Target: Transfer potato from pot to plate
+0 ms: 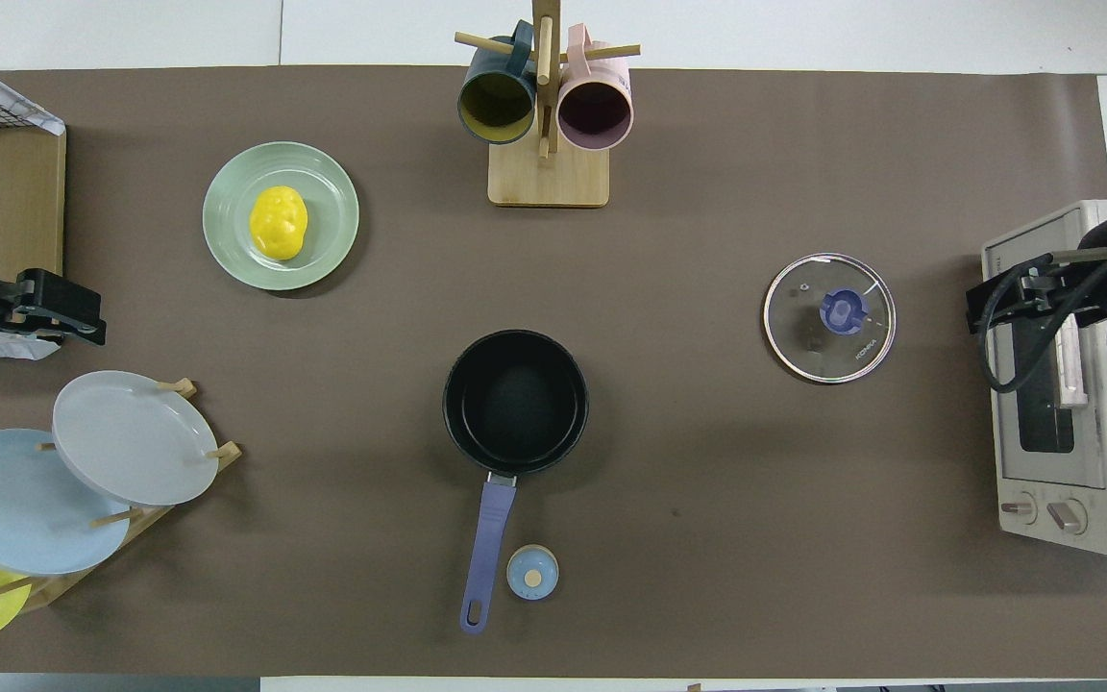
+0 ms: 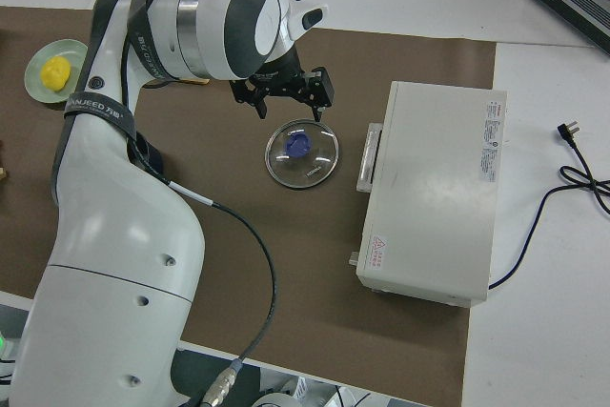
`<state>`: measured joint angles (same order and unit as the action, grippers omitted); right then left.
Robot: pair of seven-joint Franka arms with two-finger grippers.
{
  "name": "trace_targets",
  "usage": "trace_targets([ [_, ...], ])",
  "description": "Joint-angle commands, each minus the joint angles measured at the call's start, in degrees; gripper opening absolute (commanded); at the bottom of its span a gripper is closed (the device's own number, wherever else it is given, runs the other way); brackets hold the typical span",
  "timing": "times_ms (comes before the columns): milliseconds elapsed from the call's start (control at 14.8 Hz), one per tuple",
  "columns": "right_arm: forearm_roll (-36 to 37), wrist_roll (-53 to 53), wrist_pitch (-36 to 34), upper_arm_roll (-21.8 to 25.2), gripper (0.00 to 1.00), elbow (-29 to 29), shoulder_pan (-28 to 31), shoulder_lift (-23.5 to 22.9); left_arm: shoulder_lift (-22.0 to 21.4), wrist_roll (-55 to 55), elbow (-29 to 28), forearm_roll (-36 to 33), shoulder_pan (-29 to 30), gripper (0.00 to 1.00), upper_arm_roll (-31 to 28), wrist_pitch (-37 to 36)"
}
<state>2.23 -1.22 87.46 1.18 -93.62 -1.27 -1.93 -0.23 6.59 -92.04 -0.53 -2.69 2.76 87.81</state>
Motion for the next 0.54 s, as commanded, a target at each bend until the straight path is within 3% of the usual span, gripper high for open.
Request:
trace_targets([
  [0, -0.3, 1.05, -0.36, -0.13, 1.0, -0.24, 0.13, 0.61, -2.41, -1.23, -6.21, 0.62, 0.06, 1.0, -0.57, 6.14],
  [473, -0.39, 1.05, -0.36, -0.13, 1.0, -0.24, 0.13, 0.61, -2.23, -1.32, -5.78, 0.7, -0.03, 1.0, -0.57, 6.41],
])
